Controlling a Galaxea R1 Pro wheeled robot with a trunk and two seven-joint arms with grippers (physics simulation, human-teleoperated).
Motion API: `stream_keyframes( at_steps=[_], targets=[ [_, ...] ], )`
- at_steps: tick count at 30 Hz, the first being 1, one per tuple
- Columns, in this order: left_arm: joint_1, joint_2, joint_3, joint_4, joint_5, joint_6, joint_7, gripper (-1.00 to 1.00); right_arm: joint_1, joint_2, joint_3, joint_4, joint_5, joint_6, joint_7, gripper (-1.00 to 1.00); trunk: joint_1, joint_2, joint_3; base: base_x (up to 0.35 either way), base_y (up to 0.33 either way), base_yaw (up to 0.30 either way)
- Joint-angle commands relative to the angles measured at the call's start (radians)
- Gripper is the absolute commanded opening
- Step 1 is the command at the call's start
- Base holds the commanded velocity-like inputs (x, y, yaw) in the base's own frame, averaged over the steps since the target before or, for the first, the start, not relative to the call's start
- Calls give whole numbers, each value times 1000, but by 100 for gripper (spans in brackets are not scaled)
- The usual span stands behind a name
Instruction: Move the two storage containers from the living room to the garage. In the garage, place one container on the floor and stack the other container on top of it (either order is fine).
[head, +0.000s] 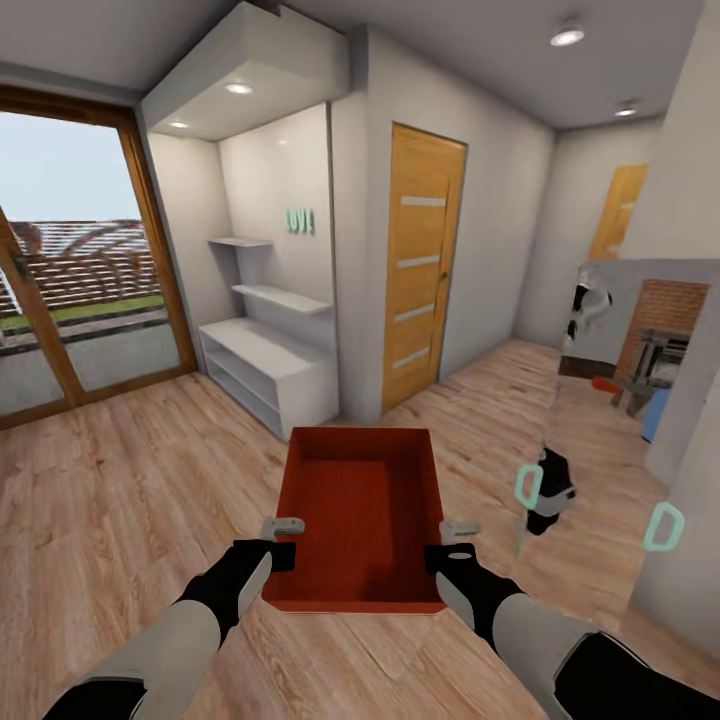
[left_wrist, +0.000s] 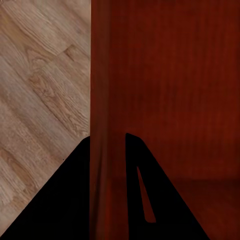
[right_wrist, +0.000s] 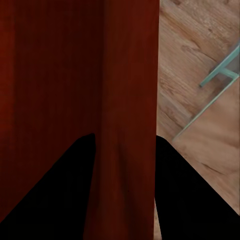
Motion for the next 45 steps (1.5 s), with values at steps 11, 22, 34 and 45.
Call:
stream_keyframes(
  at_steps=[11, 22, 34, 45],
  targets=[
    [0, 0, 1, 0, 1, 6, 9, -100, -1, 0, -17, -10, 9, 8, -6, -100, 1, -2, -2, 322, 0, 1],
    [0, 0, 1, 0, 1, 6, 9, -100, -1, 0, -17, -10, 9, 8, -6, -100, 1, -2, -2, 322, 0, 0],
    [0, 0, 1, 0, 1, 6, 9, -100, -1, 1, -17, -10, 9, 8, -6, -100, 1, -2, -2, 322, 0, -22],
    [0, 1, 1, 0, 1, 6, 9, -100, -1, 1, -17, -10, 9, 8, -6, -100, 1, -2, -2, 322, 0, -216]
  ],
)
